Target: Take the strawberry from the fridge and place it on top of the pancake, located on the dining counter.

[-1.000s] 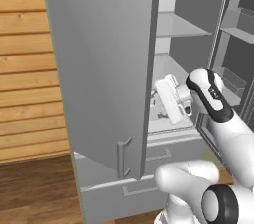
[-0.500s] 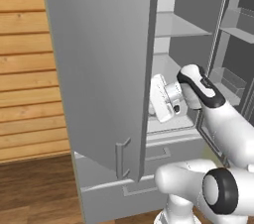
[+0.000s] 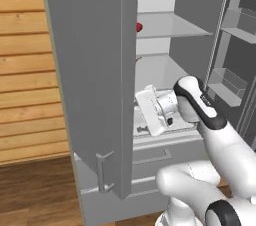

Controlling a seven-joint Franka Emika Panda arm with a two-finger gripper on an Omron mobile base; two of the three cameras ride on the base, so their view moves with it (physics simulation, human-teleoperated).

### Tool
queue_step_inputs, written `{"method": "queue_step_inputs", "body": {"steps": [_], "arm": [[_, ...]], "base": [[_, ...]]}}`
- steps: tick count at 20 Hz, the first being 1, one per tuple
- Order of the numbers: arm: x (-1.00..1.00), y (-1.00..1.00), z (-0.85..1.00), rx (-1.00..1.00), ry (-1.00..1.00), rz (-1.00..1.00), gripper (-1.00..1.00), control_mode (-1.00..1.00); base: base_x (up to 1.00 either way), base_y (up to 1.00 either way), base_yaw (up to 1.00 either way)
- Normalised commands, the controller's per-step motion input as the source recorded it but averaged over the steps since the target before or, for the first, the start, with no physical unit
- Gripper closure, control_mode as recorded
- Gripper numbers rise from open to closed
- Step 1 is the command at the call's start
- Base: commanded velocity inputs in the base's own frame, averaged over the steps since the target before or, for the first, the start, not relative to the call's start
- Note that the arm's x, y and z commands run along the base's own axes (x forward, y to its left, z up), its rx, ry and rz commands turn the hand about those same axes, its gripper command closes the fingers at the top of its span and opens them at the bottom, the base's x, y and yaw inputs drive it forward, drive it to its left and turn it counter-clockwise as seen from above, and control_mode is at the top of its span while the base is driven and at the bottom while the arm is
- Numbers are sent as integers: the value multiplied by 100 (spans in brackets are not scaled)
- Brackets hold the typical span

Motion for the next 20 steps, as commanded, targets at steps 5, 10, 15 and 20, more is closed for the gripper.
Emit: {"method": "queue_step_inputs", "body": {"steps": [5,10,15,20], "arm": [[0,100,13,0,8,8,-100,-100],[0,100,12,0,9,6,-100,-100],[0,96,5,-1,6,7,-100,-100],[0,15,2,-6,0,1,-100,-100]], "base": [[0,0,0],[0,0,0],[0,0,0],[0,0,0]]}}
